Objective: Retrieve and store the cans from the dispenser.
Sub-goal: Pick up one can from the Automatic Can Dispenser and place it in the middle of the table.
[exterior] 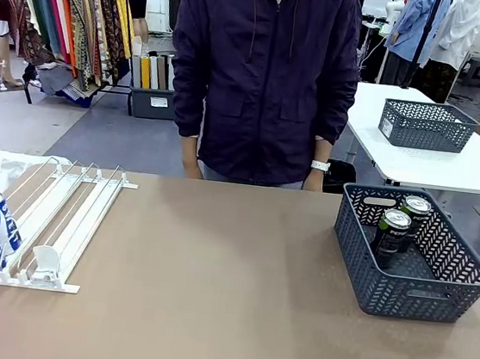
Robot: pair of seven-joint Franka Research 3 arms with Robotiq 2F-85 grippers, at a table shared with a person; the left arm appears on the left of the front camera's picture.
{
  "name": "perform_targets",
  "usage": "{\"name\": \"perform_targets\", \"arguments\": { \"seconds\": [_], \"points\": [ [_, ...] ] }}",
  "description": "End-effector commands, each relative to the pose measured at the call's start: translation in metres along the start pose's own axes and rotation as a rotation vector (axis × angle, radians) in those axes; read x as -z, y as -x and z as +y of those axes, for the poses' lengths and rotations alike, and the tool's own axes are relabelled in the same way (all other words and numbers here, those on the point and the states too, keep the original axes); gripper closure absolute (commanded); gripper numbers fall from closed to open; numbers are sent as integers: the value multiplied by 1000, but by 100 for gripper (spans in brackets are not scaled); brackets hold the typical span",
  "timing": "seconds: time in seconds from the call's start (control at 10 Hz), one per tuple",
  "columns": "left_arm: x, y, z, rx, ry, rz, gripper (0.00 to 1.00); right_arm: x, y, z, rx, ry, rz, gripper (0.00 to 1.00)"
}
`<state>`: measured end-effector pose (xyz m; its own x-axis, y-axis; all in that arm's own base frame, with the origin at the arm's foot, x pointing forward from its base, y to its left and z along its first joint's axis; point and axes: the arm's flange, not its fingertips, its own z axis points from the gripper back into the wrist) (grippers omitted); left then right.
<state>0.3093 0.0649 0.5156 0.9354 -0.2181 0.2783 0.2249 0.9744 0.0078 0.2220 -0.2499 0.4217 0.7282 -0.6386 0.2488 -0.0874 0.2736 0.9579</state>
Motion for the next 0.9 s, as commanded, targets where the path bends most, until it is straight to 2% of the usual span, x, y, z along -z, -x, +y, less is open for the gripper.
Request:
{"name": "perform_targets", "arguments": {
  "seconds": [0.0, 0.2, 0.3, 0.6, 0.8],
  "points": [
    [-2, 9, 6, -33, 83, -11, 0, 1, -3, 3, -24, -26, -18, 0],
    [-2, 9, 6, -33, 83, -11, 0, 1, -3, 3, -24, -26, -18, 0],
    [0, 5, 4, -24, 40, -1, 0, 1, -3, 3, -24, -26, -18, 0],
    [45, -8, -5, 12, 55, 77, 0, 1, -3, 3, -24, -26, -18, 0],
    [68, -12, -4, -13, 85, 116, 0, 1, -3, 3, -24, -26, -18, 0]
  ]
}}
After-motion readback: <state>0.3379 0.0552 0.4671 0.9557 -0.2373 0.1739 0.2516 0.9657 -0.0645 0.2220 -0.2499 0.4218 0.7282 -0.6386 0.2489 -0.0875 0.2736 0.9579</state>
